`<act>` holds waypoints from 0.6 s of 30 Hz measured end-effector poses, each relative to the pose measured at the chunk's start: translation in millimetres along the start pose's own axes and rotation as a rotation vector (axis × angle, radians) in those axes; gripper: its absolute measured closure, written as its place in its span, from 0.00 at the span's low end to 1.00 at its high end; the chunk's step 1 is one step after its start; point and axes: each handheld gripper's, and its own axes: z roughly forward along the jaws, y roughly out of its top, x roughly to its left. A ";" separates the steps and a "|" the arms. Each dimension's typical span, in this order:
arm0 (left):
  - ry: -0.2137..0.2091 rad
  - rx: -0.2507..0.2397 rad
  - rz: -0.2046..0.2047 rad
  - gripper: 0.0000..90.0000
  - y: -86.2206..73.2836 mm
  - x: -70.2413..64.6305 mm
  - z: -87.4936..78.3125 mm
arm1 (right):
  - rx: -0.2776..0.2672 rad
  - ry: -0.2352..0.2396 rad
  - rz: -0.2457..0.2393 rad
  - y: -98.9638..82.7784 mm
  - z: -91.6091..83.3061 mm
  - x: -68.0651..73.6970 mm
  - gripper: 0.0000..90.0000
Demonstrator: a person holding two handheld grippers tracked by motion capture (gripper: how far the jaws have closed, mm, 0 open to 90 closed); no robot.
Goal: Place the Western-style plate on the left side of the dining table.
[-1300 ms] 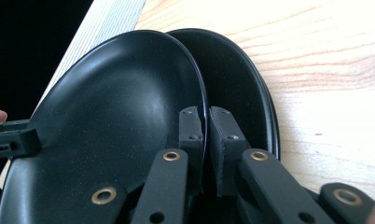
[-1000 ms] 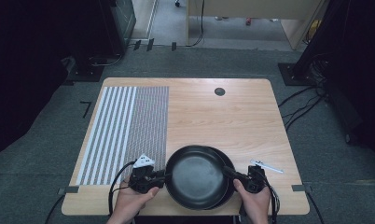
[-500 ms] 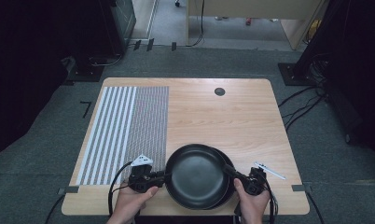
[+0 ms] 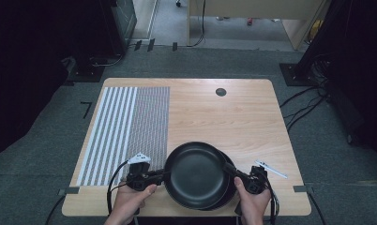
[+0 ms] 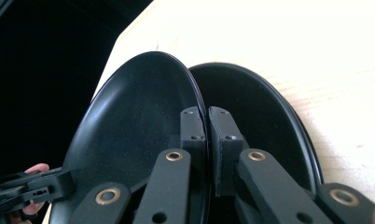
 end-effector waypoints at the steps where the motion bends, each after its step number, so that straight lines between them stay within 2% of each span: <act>1: 0.000 0.000 0.000 0.80 0.0 0.0 0.0 | 0.000 0.000 0.000 0.0 0.0 0.0 0.96; 8: 0.003 -0.017 -0.003 0.80 11.9 5.0 -6.5 | -0.006 -0.007 -0.021 12.0 4.4 13.4 0.96; 18: 0.029 -0.049 -0.023 0.80 23.9 19.3 -19.4 | 0.001 -0.005 -0.083 31.8 24.8 39.0 0.95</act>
